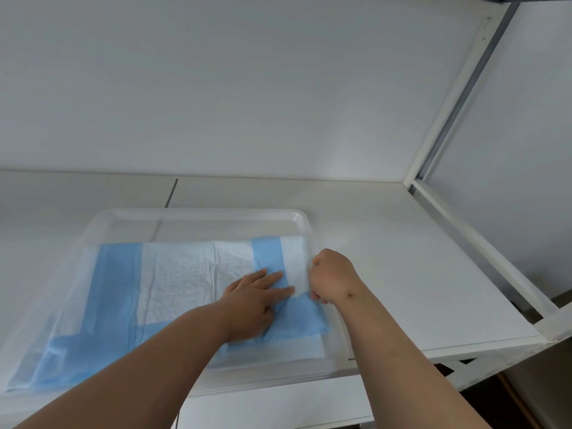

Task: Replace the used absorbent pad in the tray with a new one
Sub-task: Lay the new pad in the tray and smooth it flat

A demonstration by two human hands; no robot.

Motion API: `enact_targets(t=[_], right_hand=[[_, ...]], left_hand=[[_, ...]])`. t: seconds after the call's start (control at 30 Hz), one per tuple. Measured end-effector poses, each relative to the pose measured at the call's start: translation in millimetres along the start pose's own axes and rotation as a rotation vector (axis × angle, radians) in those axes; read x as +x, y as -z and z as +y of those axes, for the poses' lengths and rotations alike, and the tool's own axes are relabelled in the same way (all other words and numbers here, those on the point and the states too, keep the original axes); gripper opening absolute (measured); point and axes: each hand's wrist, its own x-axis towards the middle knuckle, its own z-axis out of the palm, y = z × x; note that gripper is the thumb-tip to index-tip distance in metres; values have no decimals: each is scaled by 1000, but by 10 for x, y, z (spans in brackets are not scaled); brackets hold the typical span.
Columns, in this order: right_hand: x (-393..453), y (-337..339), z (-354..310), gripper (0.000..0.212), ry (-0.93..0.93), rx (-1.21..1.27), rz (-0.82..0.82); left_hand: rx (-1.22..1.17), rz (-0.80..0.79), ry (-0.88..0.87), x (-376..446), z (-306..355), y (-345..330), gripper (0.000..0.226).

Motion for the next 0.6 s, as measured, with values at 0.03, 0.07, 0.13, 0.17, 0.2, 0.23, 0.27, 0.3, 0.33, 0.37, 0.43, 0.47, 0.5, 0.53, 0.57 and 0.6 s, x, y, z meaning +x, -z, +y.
enact_targets(t=[0.03, 0.07, 0.13, 0.17, 0.2, 0.23, 0.27, 0.3, 0.33, 0.37, 0.43, 0.47, 0.5, 0.53, 0.57, 0.6], right_hand=[[13, -1, -22, 12, -13, -83, 25], [18, -11, -32, 20, -14, -131, 42], [54, -37, -15, 22, -15, -171, 60], [51, -40, -22, 21, -24, -180, 67], [56, -44, -22, 20, -26, -187, 74], [68, -51, -19, 20, -27, -193, 68], [76, -59, -18, 21, -20, -212, 62], [80, -65, -20, 22, -11, -223, 60], [87, -72, -14, 22, 4, -233, 58], [88, -75, -9, 21, 16, -232, 52], [89, -65, 9, 18, 40, -178, 61], [86, -52, 20, 18, 56, -144, 75], [82, -36, 27, 19, 68, -117, 90], [76, -20, 25, 21, 82, -97, 102], [76, -8, 20, 22, 95, -79, 106], [76, 1, 14, 22, 102, -61, 101]], left_hand=[[-23, -10, 0, 7, -6, 8, 57], [-48, -18, -1, 13, -13, 14, 56], [-108, -23, -1, 19, -22, 30, 57], [-135, -21, 0, 22, -26, 37, 57], [-153, -18, 3, 27, -29, 41, 57], [-162, -15, 7, 31, -29, 44, 56], [-164, -13, 12, 32, -27, 44, 53], [-163, -9, 16, 30, -18, 49, 48], [-162, -8, 18, 22, -5, 52, 42], [-156, -9, 17, 7, 14, 57, 42], [-119, -28, 7, -29, 53, 57, 59], [-96, -41, 6, -49, 74, 50, 71], [-77, -52, 11, -64, 94, 42, 82], [-58, -62, 21, -71, 106, 29, 92], [-38, -71, 31, -70, 113, 13, 101], [-19, -79, 39, -67, 118, -4, 109]])
